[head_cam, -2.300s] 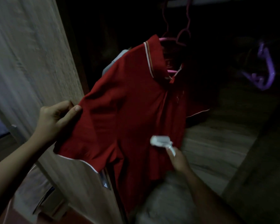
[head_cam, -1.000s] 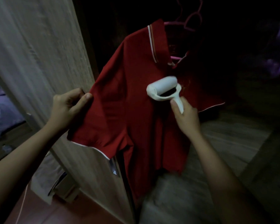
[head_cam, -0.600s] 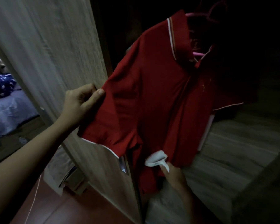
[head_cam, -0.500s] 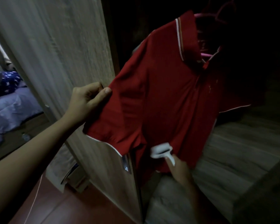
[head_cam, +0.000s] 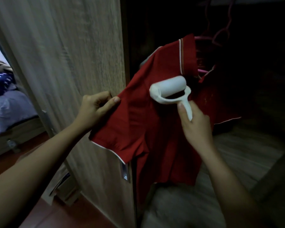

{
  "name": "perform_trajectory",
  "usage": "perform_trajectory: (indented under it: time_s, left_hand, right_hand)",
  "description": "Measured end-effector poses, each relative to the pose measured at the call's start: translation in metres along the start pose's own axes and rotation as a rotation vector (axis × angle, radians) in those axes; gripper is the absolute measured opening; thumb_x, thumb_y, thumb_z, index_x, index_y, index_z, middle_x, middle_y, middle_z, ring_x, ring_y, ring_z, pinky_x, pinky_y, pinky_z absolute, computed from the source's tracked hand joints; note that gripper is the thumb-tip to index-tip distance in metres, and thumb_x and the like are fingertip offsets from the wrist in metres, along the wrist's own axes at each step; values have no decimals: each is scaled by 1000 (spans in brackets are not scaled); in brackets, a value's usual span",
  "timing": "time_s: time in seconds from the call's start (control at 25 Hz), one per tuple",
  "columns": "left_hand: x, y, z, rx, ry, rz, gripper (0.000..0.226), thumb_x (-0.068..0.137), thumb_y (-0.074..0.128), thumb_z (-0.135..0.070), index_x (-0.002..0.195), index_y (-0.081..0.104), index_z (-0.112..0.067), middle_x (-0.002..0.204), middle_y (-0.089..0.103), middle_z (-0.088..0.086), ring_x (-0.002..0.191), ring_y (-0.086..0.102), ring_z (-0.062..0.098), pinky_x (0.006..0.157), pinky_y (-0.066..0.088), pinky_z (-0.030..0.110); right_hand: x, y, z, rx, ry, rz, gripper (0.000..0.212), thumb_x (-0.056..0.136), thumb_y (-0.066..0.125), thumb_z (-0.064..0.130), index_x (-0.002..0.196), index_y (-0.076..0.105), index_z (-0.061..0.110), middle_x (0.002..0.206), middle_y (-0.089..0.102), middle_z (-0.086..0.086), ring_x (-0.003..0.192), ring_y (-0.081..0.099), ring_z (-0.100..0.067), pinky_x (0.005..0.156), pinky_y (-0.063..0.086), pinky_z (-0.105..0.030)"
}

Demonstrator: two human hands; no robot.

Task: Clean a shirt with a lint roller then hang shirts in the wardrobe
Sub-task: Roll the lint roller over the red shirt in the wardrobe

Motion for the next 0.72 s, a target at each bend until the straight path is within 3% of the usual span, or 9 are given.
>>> perform_trajectory:
  time_s: [0.12, 0.2, 0.28, 0.4, 0.52, 0.6, 0.72]
  left_hand:
    - [-1, 1, 1, 1, 12, -12, 42, 85, 52, -45, 57, 49, -13, 54, 51, -9, 45, 38, -2, 46, 29, 14]
    - [0, 1, 2, 4, 23, -5, 45, 85, 52, -44, 57, 49, -9, 49, 46, -1, 47, 37, 1, 46, 29, 16]
    - [0, -1, 0, 7, 38, 10, 47, 85, 53, -43, 57, 49, -7, 47, 42, 1, 47, 36, 2, 46, 29, 15]
    - [2, -1, -1, -7, 30, 25, 41, 85, 53, -43, 56, 47, -14, 55, 47, -3, 46, 36, 0, 46, 28, 14]
    - [2, -1, 0, -22, 18, 18, 38, 86, 53, -44, 55, 43, -24, 54, 47, -8, 45, 36, -1, 46, 29, 15]
    - [1, -1, 0, -28, 25, 14, 38, 86, 54, -43, 54, 41, -28, 54, 48, -8, 46, 36, -1, 46, 29, 14]
    - [2, -1, -1, -20, 33, 14, 36, 86, 54, -42, 55, 41, -29, 55, 49, -4, 46, 36, 0, 47, 29, 14]
  right_hand:
    - [-58, 44, -42, -70, 137, 119, 22, 92, 49, 39, 86, 56, 19, 73, 70, -9, 69, 65, -25, 58, 38, -34]
    - [-101, 68, -69, -73, 283, 265, 24, 91, 49, 42, 91, 58, 20, 79, 72, -8, 78, 68, -28, 62, 46, -36]
    - [-107, 71, -70, -66, 320, 300, 23, 91, 48, 44, 91, 58, 23, 76, 71, -6, 75, 68, -26, 64, 48, -35]
    - [-55, 47, -26, -53, 149, 134, 20, 92, 47, 41, 82, 56, 25, 68, 67, -3, 60, 62, -15, 55, 37, -33]
    - [-8, 17, 32, 46, 2, 40, 27, 94, 44, 40, 74, 50, 23, 50, 49, 3, 45, 50, -8, 43, 30, -22]
    - [-13, 18, 40, 86, 6, 66, 28, 94, 44, 39, 77, 51, 18, 50, 48, 3, 44, 48, -7, 43, 31, -20]
    - [-76, 48, 18, 110, 109, 133, 24, 92, 46, 42, 75, 50, 26, 55, 55, 7, 48, 48, -2, 50, 36, -28]
Point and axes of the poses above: each hand's wrist, its own x-axis towards the middle knuckle, its own y-axis out of the palm, z = x × y, the point moved 4 cm from there along x, towards the middle knuckle
